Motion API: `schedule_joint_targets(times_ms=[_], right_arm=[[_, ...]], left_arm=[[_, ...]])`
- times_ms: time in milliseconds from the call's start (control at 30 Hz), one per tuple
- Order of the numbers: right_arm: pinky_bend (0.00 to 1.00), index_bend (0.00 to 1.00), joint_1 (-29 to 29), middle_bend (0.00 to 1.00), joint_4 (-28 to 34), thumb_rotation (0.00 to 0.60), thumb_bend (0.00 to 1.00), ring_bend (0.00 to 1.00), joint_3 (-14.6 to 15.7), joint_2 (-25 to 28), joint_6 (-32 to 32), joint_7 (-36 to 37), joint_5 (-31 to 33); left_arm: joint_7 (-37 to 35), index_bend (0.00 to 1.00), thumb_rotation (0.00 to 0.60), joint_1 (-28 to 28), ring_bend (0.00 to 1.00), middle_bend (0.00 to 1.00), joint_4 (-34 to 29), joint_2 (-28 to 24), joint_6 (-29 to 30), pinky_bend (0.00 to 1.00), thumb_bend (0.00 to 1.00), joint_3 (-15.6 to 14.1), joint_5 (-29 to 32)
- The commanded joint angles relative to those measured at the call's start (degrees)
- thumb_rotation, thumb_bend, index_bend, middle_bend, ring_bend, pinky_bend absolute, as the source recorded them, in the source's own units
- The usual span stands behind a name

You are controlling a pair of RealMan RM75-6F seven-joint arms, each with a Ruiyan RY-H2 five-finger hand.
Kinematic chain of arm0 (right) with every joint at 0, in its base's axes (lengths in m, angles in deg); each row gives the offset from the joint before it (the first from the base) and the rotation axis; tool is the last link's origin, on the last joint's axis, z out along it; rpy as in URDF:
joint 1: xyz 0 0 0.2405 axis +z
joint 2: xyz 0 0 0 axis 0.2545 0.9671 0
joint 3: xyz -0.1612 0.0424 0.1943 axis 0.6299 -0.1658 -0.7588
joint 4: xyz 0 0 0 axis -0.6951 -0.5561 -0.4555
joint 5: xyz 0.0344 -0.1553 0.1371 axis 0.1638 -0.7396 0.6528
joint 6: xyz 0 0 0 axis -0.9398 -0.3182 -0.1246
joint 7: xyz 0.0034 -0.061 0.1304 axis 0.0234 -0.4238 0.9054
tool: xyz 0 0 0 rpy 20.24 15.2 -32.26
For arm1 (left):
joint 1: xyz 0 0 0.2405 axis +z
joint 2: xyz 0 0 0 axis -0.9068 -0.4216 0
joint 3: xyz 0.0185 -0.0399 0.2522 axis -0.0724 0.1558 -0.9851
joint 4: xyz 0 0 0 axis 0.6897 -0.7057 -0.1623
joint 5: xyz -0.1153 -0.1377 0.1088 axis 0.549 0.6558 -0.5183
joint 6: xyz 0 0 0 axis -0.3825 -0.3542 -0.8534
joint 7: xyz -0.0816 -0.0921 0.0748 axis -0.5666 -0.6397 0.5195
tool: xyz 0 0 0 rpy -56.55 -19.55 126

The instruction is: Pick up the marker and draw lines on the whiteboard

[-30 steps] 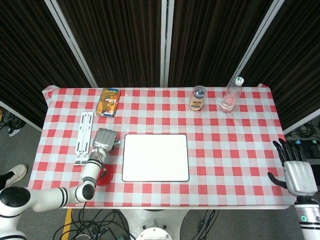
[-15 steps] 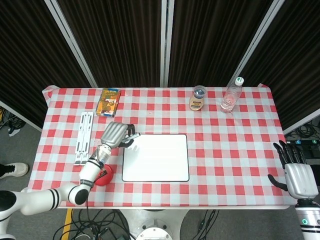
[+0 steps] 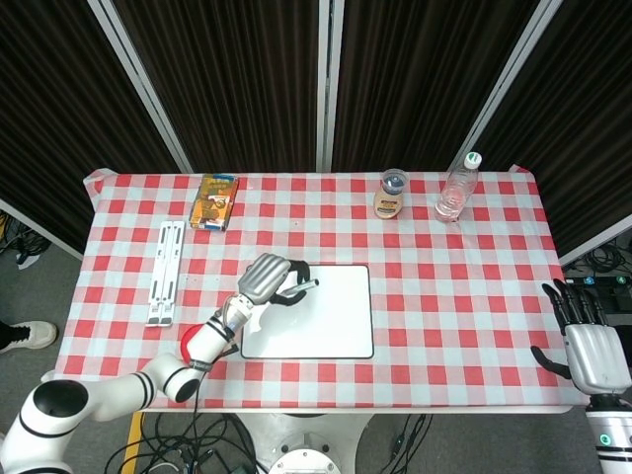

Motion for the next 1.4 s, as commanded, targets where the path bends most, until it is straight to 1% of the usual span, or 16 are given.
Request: schedule_joint_targets(times_ms=[33,133,200,500,733,967,1133,1300,1400], right_arm=[[0.0,0.0,-0.1,0.04,-0.1,0.6,0.13,0.0,0.0,0.1,-0.1,0.2,0.0],[0.0,0.0,-0.2,0.04,-0.3,0.6,0.13,0.0,0.0,0.2,0.1,0.5,0.1],[0.0,0.0,-0.1,0.04,-0.4,0.6,0.13,0.0,0.1,0.2,0.2,0.7,0.1],[0.0,0.0,0.2,0.04,-0.8,0.6,0.13,0.0,0.1,0.0,1.0,1.1,0.1],[0.0,0.0,0.4,0.04,-0.8,0.6,0.13,0.0,0.1,-0.2,1.3,0.8,0.3],[0.0,0.0,-0.1,0.04,-0.7,0.6,0.13,0.0,0.1,0.1,1.1,0.7,0.9],[0.0,0.0,-0.6,0.04,-0.6,0.6,0.13,0.0,0.1,0.5,0.5,0.8,1.2],[0.0,0.0,-1.1,0.04,-0.7,0.6,0.13,0.0,0.0,0.8,0.1,1.2,1.5],[0.0,0.0,-1.3,0.04,-0.7,0.6,0.13,0.0,-0.1,1.0,-0.4,1.6,1.4]], left_arm=[[-0.7,0.58,0.6,-0.3,0.78,0.59,2.0,1.4,0.1,0.92,0.45,0.0,-0.3],[-1.8,0.58,0.6,-0.5,0.78,0.59,4.2,3.0,-0.1,0.92,0.45,0.4,0.0],[-1.8,0.58,0.6,-0.9,0.78,0.6,5.1,3.3,-1.4,0.92,0.45,0.2,0.3],[1.7,0.58,0.6,-0.5,0.78,0.6,5.3,2.1,-3.3,0.92,0.46,-2.3,-0.6],[1.7,0.58,0.6,0.0,0.78,0.6,6.3,2.5,-3.7,0.92,0.46,-2.4,-0.2],[0.5,0.58,0.6,-1.3,0.78,0.6,8.6,5.0,-4.7,0.92,0.46,-1.9,-0.5],[-0.5,0.58,0.6,-3.2,0.78,0.6,10.0,7.2,-5.0,0.92,0.46,-1.0,-1.1],[-0.4,0.58,0.6,-5.5,0.78,0.6,9.8,8.7,-4.9,0.92,0.46,0.4,-1.8],[0.5,0.58,0.6,-6.1,0.78,0.6,8.5,8.2,-4.1,0.92,0.46,1.1,-2.1]])
